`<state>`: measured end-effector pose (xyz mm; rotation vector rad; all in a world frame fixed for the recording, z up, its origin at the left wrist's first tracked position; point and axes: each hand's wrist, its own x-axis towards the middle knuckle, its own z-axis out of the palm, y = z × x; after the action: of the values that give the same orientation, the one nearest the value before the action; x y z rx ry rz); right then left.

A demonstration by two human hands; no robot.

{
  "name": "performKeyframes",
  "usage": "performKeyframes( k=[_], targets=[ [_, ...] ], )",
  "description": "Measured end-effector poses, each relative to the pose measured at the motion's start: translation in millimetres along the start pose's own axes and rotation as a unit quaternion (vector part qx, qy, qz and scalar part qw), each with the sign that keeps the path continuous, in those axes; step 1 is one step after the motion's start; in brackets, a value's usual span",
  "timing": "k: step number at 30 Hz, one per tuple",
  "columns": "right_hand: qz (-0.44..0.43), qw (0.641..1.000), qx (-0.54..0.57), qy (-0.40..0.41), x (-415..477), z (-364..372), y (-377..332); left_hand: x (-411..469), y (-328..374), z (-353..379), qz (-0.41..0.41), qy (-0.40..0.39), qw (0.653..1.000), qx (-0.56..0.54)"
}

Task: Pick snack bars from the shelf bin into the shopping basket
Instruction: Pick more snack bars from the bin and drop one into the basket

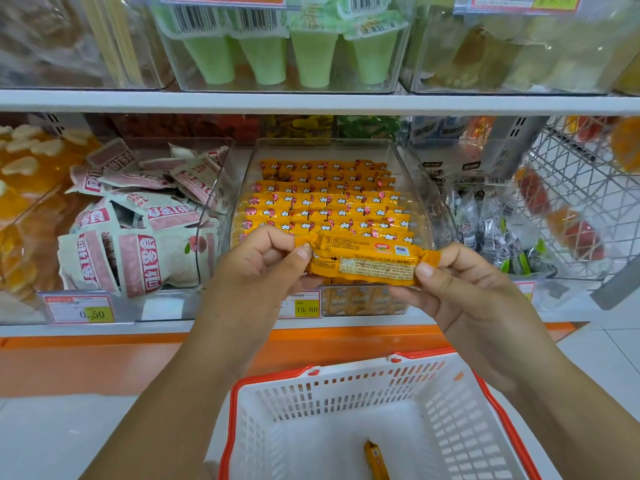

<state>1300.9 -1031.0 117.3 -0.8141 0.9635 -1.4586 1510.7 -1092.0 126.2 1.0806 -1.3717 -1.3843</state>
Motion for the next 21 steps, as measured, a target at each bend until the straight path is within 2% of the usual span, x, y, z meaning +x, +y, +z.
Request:
performKeyframes(
  k=[7,12,16,21],
  targets=[
    [-0.041,0.998,-0.051,0.013,-2,4,4,-3,-1,9,-0.011,0.042,0.999,-0.012],
    [-0.078,0.992,-0.09,0.048,-3,8,4,-7,-2,12,0.045,0.091,0.994,0.028],
    [-0.075,0.991,-0.102,0.052,-5,12,7,-7,0,10,0.023,0.033,0.998,0.053],
    [-0.047,0.995,-0.074,0.046,-2,13,7,-1,0,2,-0.021,0.003,1.0,-0.003]
  ],
)
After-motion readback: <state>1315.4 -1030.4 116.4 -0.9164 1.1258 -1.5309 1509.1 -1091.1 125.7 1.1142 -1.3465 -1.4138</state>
